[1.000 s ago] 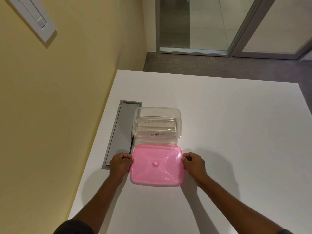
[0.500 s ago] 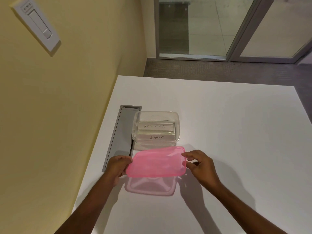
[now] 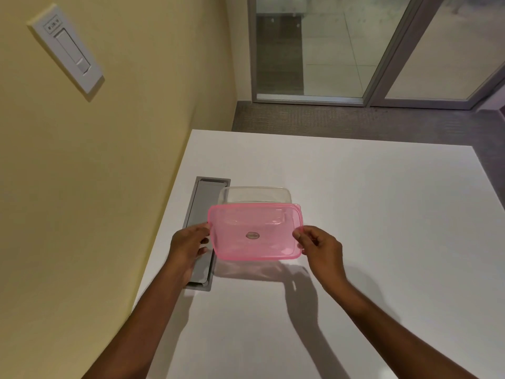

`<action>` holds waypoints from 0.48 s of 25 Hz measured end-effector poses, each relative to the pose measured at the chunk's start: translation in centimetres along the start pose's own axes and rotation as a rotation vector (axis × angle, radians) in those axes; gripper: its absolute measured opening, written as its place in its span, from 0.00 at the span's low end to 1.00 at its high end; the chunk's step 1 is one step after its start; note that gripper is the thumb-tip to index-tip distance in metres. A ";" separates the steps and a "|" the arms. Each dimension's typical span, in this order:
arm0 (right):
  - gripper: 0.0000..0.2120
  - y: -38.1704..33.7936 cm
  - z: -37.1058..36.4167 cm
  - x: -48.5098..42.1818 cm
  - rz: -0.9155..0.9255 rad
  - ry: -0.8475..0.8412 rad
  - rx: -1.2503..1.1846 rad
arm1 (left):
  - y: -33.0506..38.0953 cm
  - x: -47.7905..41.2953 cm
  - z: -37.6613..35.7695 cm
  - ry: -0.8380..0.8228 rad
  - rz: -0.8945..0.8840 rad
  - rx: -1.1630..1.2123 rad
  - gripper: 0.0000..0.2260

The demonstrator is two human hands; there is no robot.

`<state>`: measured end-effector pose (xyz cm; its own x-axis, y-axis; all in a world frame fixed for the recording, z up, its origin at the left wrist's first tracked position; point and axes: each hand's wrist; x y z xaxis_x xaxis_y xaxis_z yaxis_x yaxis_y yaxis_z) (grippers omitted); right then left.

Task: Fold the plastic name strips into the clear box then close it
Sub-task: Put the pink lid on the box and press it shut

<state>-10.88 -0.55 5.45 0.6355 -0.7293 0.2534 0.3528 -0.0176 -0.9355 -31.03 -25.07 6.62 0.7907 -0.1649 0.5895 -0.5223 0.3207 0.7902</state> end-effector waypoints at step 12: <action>0.09 -0.1 -4.4 -8.1 -0.097 0.079 0.201 | 2.3 -5.8 -4.1 0.118 -0.229 -0.387 0.19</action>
<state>-19.06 2.38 2.36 0.5391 -0.7820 0.3128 0.5445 0.0402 -0.8378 -35.48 -19.57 4.30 0.9143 -0.1721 0.3666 -0.1903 0.6166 0.7640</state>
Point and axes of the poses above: each hand's wrist, its own x-axis away from the middle knuckle, its own z-axis out of the back of the hand, y = z × x, and after that the axes turned 5 degrees about -x, right-handed
